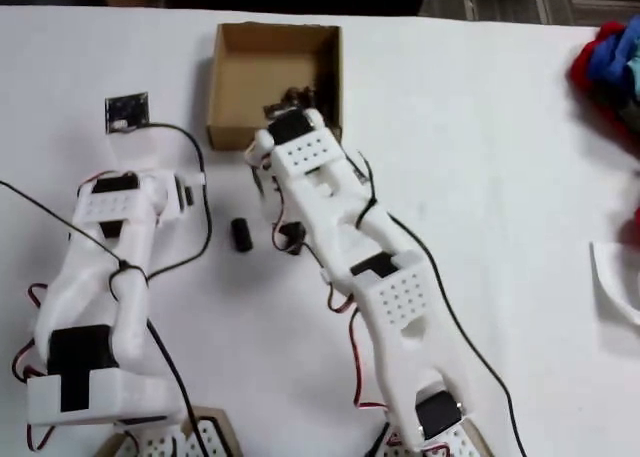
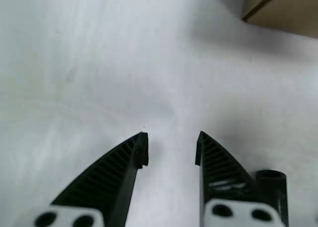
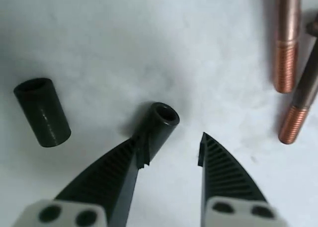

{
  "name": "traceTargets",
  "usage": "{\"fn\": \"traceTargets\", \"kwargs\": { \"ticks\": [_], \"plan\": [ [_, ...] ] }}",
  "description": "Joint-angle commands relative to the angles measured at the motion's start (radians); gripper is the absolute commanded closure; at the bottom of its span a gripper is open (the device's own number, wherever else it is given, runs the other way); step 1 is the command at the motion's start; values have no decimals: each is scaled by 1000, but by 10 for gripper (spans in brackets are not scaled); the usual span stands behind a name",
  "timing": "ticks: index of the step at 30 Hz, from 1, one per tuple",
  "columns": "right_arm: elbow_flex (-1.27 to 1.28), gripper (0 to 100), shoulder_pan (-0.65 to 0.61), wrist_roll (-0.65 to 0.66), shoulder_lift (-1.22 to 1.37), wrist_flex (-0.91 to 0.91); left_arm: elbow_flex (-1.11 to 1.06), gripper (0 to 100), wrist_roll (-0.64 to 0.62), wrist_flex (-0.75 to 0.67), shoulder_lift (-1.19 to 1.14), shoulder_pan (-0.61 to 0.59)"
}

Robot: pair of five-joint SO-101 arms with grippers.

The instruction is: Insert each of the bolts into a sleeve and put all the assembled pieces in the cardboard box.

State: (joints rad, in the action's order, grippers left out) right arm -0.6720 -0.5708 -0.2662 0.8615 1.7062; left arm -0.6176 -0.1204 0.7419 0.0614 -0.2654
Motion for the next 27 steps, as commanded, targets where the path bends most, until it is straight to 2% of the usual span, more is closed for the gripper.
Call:
{"fn": "traceTargets", "kwargs": {
  "ticks": [1,17,24,27],
  "plan": [
    [0,843,-8,-12,36,-18,10,827,-6,-14,9,-5],
    [0,845,-1,-5,93,-38,10,827,-6,-14,9,-5],
    [2,844,-1,-2,93,19,10,827,-6,-14,11,-5],
    [2,844,-1,100,93,42,12,827,-6,-14,11,-5]
  ]
}}
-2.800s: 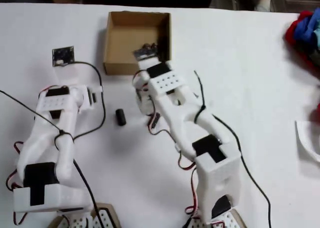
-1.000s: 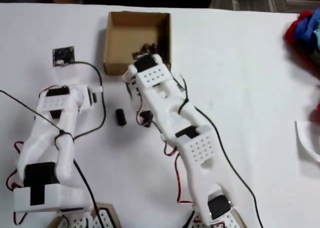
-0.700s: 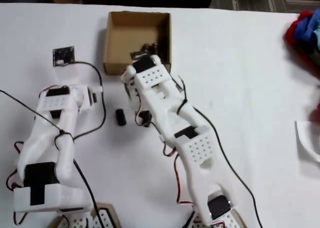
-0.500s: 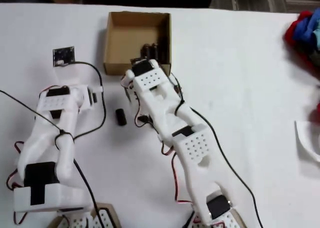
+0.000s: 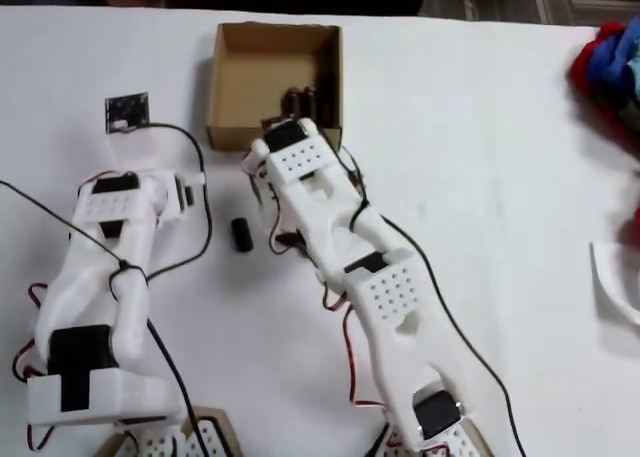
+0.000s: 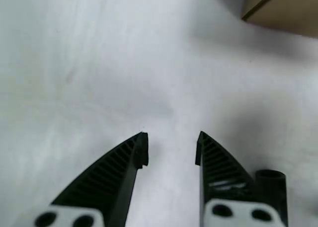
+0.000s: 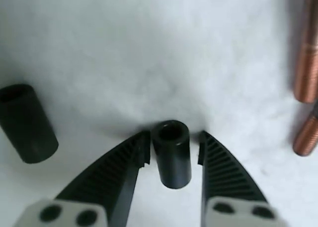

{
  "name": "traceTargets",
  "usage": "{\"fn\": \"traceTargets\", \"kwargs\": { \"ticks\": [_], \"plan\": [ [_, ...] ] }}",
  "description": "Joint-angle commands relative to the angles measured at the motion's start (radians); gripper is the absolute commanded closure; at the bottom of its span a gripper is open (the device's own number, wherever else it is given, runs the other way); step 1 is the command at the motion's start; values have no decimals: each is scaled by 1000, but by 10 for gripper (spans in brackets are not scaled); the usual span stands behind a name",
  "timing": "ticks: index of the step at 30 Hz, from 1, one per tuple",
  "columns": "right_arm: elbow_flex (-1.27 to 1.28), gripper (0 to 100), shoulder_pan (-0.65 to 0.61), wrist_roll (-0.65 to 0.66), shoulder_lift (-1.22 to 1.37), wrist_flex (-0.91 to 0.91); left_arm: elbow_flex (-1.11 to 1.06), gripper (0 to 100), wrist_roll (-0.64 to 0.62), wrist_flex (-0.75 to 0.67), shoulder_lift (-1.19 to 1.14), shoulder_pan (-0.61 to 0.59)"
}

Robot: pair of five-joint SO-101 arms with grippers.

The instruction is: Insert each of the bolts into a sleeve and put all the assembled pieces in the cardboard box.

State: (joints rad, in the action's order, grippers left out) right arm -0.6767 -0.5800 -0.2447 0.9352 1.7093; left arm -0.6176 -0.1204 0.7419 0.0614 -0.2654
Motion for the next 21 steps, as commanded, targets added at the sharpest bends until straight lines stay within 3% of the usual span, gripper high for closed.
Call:
{"fn": "traceTargets", "kwargs": {
  "ticks": [1,5,15,18,21],
  "plan": [
    [11,844,8,135,19,39,12,827,-6,-14,11,-5],
    [14,844,10,288,21,47,12,827,-6,-14,11,-6],
    [15,854,30,301,21,48,12,827,-6,-14,11,-6],
    [8,974,67,301,19,50,12,827,-6,-14,11,-6],
    [6,974,114,301,13,48,12,827,-6,-14,11,-6]
  ]
}}
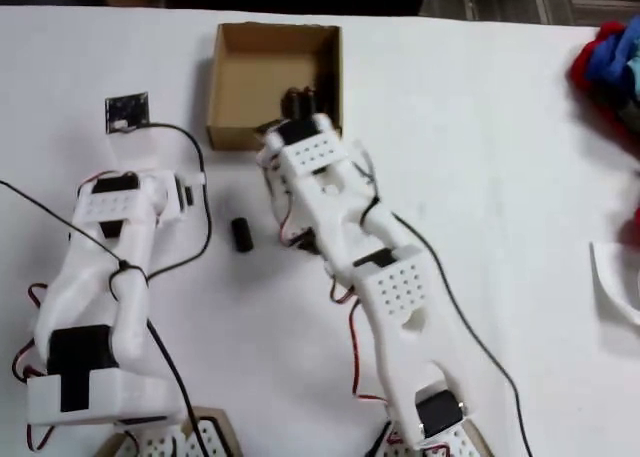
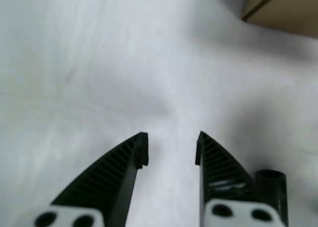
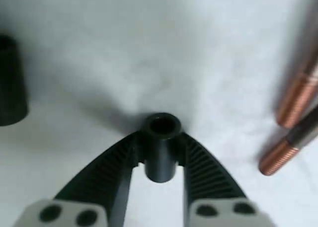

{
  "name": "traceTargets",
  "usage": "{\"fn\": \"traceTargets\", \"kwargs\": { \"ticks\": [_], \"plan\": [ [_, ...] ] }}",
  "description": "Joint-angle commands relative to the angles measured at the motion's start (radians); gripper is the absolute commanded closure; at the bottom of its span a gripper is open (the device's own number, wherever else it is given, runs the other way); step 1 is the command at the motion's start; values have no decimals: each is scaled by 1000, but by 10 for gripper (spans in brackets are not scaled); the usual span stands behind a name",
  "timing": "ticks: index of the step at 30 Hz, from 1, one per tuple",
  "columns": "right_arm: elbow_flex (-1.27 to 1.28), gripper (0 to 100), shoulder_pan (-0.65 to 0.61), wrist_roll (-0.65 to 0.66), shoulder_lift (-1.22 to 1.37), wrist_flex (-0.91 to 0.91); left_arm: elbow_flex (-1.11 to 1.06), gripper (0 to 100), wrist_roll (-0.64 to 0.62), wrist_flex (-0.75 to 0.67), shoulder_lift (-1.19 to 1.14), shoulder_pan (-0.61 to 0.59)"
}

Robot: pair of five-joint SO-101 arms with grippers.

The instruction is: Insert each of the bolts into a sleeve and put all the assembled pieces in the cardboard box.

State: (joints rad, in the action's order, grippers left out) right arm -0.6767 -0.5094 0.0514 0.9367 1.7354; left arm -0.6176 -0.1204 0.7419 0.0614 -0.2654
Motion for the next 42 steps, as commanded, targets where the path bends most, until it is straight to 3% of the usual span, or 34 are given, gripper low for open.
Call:
{"fn": "traceTargets", "kwargs": {
  "ticks": [1,5,11,20,24,28,35,42],
  "plan": [
    [3,982,62,5,10,22,12,827,-6,-14,11,-6],
    [-63,978,133,12,2,27,12,827,-6,-14,11,-6],
    [-83,978,177,175,-213,30,12,827,-6,-14,11,-6],
    [-6,978,252,175,-647,30,12,827,32,-9,3,-5],
    [121,978,357,155,-736,-2,12,827,172,-8,2,35],
    [284,978,515,74,-743,-119,25,827,180,-2,2,132],
    [574,978,676,17,-805,-403,311,827,241,256,-41,351],
    [666,978,694,17,-1010,-553,892,827,256,644,-482,491]
  ]
}}
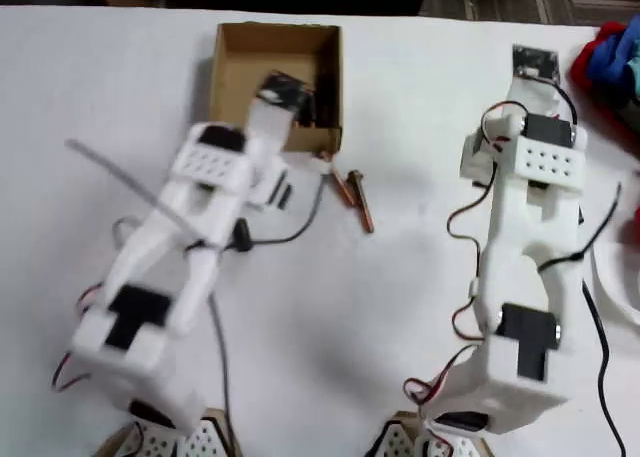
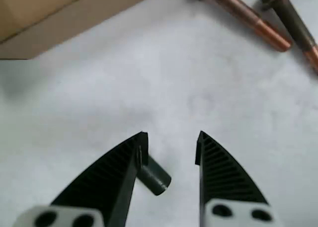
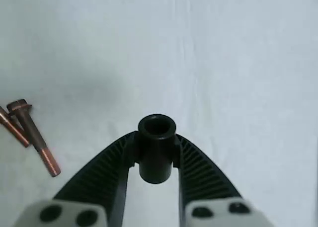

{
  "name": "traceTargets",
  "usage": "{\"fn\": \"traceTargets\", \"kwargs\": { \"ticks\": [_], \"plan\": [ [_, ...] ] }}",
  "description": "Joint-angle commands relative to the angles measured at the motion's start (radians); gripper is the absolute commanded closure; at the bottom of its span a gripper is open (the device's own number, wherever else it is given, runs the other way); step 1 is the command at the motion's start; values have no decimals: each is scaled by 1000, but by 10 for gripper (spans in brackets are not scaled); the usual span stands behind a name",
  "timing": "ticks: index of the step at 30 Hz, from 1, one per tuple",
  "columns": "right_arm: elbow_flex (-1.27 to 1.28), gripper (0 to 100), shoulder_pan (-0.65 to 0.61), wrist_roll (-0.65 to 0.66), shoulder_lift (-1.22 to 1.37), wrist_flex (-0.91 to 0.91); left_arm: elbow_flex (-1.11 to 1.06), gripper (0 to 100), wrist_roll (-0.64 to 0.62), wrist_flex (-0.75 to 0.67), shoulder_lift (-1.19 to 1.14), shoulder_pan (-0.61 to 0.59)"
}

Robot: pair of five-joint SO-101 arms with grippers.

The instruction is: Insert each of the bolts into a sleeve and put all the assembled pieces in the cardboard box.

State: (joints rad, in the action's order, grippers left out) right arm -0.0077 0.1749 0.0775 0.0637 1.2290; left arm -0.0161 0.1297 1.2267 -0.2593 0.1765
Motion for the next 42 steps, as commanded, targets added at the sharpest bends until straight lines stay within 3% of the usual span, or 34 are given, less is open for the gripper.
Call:
{"fn": "traceTargets", "kwargs": {
  "ticks": [1,5,8,15,18,27,32,42],
  "plan": [
    [-5,978,10,-9,-168,-54,395,827,6,218,-230,63],
    [-31,978,10,-9,-265,-108,812,827,-8,420,-454,117],
    [-31,978,10,-9,-271,-171,1095,827,-129,523,-595,137],
    [-31,978,4,-9,-163,-254,1509,824,-476,535,-819,141],
    [-32,978,4,-9,-140,-303,1534,824,-545,525,-881,138],
    [-97,978,5,-9,-131,-249,1537,825,-554,453,-971,163],
    [-97,978,7,-9,-131,-251,1529,823,-680,367,-971,163],
    [-97,978,10,-9,-131,-254,1402,823,-686,264,-982,160]
  ]
}}
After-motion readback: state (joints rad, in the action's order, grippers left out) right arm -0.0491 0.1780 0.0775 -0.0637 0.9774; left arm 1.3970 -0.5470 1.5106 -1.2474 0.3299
